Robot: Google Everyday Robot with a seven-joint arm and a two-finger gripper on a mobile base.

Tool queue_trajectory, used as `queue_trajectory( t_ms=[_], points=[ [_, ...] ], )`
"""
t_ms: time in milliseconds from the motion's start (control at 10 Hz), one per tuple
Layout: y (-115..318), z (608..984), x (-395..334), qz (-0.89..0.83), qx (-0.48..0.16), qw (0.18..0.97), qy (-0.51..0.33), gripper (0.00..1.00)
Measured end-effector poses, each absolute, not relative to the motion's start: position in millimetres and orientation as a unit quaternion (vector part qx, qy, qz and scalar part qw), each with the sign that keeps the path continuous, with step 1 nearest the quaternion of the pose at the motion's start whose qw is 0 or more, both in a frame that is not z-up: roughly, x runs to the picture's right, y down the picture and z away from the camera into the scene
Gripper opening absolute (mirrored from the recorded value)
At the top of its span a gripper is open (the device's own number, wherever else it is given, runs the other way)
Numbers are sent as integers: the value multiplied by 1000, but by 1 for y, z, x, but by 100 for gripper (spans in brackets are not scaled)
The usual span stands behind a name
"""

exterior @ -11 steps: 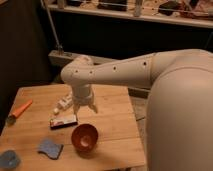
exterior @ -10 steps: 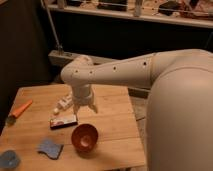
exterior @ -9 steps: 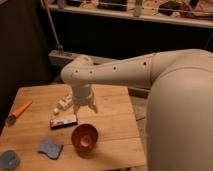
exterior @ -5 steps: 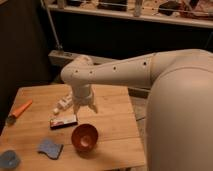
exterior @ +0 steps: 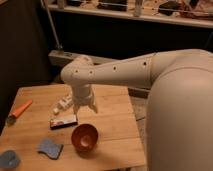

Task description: Move the arm in a circular motion

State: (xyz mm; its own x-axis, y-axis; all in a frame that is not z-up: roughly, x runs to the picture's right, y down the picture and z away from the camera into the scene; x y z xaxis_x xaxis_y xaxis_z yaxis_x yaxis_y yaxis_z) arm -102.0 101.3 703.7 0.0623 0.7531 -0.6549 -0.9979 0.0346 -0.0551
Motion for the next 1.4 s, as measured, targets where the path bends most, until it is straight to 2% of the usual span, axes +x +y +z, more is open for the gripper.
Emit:
queue_trajectory(
  t_ms=[900,1400],
  points=[
    [102,702,-101,642,-259,682,233,65],
    [136,664,-78,639,-236,696,225,65]
  ],
)
